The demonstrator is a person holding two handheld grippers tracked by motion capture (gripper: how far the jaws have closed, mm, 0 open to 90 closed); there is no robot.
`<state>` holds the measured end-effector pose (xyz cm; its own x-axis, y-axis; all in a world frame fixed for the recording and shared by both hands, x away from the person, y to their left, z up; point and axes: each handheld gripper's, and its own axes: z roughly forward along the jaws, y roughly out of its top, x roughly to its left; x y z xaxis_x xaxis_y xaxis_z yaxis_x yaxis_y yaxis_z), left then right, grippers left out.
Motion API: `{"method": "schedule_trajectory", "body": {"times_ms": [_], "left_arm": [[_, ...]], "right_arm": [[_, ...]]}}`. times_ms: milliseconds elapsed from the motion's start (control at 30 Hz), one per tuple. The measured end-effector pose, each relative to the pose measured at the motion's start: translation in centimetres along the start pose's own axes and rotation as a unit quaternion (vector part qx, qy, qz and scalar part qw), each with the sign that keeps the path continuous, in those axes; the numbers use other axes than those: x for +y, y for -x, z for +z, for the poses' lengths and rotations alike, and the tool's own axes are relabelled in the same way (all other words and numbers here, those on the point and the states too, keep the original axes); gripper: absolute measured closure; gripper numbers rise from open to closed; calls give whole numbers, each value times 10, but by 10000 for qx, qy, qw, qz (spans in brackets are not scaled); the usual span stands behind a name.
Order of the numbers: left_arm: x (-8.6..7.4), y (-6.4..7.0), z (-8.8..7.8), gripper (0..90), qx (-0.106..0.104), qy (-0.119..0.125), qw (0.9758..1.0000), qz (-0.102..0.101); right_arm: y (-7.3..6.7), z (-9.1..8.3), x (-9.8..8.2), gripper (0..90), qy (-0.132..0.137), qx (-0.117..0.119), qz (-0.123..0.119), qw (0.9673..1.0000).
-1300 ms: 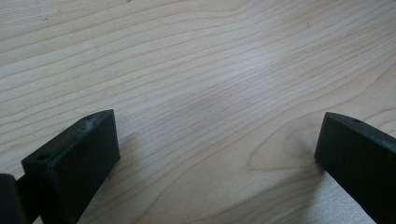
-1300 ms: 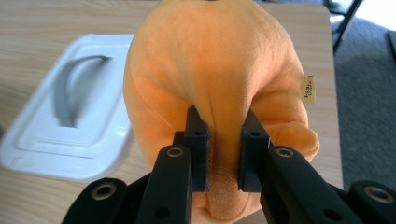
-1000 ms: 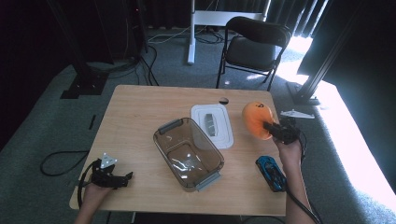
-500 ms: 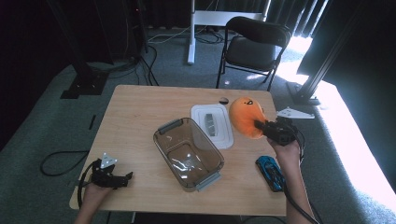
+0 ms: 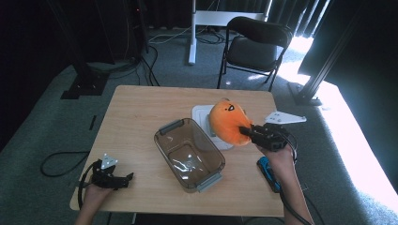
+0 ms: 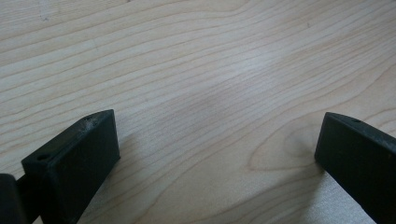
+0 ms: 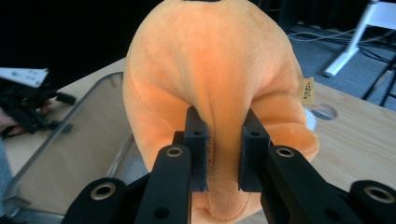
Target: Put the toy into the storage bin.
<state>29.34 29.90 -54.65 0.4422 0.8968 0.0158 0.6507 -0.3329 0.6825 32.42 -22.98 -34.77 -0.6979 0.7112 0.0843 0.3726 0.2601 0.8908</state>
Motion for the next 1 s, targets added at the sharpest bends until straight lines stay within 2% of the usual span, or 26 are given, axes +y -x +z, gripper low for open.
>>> {"method": "schedule_trajectory", "body": {"times_ms": [233,400,600,733,1000], "left_arm": [[0,0,0,2,-1,0,10000,1],[0,0,0,2,-2,0,10000,1],[0,0,0,2,-1,0,10000,1],[0,0,0,2,-1,1,10000,2],[0,0,0,2,-2,1,10000,2]], "right_arm": [[-19,6,5,773,-42,332,-356,9988],[-30,13,4,772,-133,558,-477,9972],[-44,23,4,767,-232,789,-711,9941],[-50,32,3,767,-346,892,-754,9926],[-60,53,-6,766,-685,1115,-905,9873]]}}
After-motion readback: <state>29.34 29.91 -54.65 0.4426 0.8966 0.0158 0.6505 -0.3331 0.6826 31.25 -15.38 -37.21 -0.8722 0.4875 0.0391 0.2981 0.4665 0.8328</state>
